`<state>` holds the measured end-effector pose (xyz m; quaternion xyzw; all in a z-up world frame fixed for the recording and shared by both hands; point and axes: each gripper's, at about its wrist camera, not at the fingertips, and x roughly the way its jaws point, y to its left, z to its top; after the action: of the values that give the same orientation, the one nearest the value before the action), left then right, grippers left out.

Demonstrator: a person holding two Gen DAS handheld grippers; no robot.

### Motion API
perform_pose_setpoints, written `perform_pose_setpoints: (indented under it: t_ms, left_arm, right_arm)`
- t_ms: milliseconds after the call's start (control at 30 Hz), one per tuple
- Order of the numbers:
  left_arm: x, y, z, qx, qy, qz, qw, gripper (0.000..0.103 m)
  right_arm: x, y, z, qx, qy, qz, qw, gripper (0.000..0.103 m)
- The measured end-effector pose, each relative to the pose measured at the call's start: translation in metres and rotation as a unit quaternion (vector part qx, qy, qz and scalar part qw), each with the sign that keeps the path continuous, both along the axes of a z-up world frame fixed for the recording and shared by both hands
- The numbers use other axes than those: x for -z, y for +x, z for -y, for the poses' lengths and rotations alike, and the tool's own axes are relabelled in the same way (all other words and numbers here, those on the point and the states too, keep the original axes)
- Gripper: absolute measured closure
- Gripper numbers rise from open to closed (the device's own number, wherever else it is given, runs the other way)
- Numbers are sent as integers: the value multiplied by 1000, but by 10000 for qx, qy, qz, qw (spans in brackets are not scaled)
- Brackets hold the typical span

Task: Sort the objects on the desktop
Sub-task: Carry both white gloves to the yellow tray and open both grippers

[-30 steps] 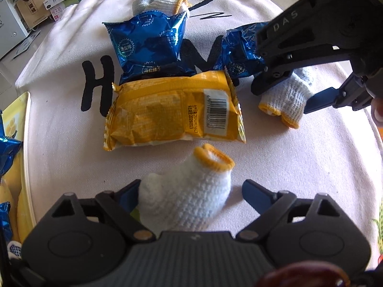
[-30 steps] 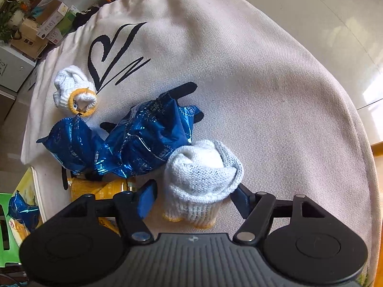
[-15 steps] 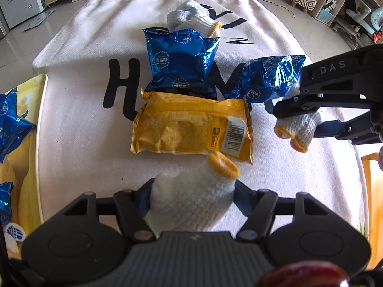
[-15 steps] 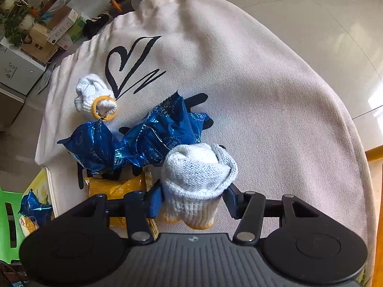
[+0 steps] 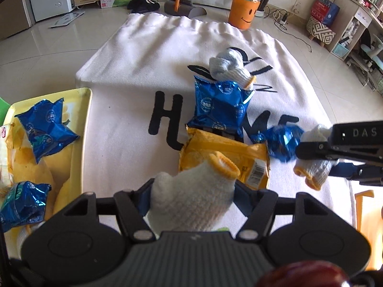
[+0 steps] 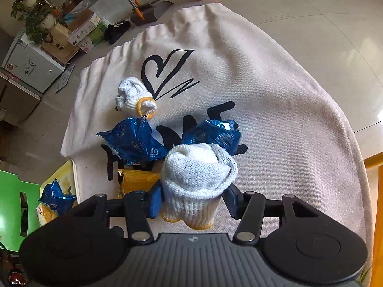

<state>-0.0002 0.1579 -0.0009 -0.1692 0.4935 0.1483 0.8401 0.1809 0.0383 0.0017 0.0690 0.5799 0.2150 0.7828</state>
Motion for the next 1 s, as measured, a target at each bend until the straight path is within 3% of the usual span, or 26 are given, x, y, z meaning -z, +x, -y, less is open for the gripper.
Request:
perform_pose_setpoints:
  t_ms: [267, 467, 800, 1000]
  left_arm:
    - [-14, -7, -41, -522, -91, 181, 9984, 37]
    - [-33, -18, -88, -1110, -288, 467, 9923, 37]
    - [-53, -54, -159, -2119, -210, 765, 9741, 37]
    - [-51, -75, -186, -2646, -227, 811, 9607, 37]
  right_arm:
    - [-2, -19, -29, -390, 219, -118, 9989, 50]
    - [-4, -44, -62, -980, 493, -192, 9938, 50]
    - [7, -103, -135, -2270, 835, -429, 9694, 50]
    - [17, -127, -170, -2615, 921, -507, 9595, 50]
